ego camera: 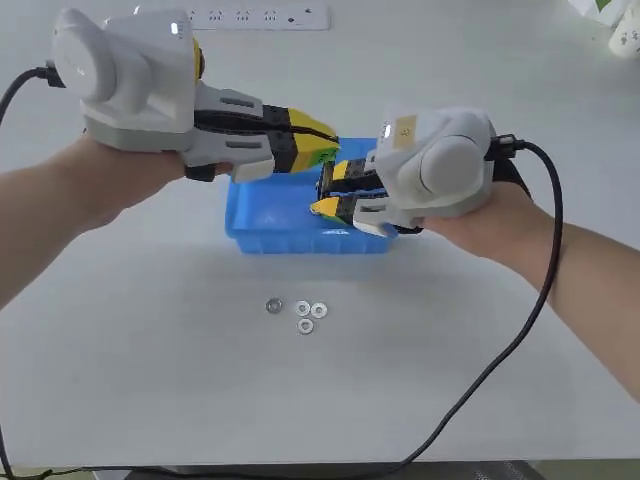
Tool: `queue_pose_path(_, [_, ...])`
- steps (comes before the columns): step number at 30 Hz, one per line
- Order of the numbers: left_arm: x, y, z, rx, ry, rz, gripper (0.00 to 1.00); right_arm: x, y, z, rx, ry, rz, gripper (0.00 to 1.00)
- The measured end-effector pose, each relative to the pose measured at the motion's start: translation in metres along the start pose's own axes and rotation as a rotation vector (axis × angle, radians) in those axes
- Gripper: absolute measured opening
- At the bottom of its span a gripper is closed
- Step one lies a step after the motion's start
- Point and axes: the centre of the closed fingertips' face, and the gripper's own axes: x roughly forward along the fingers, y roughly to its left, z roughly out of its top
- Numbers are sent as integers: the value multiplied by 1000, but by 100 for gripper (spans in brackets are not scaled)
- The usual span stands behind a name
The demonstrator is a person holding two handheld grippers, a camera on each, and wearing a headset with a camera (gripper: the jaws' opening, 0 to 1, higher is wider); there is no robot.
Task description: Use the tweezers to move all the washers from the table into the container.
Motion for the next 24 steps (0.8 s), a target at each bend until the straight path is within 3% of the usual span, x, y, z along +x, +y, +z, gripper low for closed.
queue_pose_path(16, [0, 1, -8, 2, 16, -4, 5, 0, 0, 1, -5, -1, -1, 13])
queue_pose_path(24, [-5, 1, -4, 1, 10, 2, 5, 0, -2, 3, -19, -3, -8, 13])
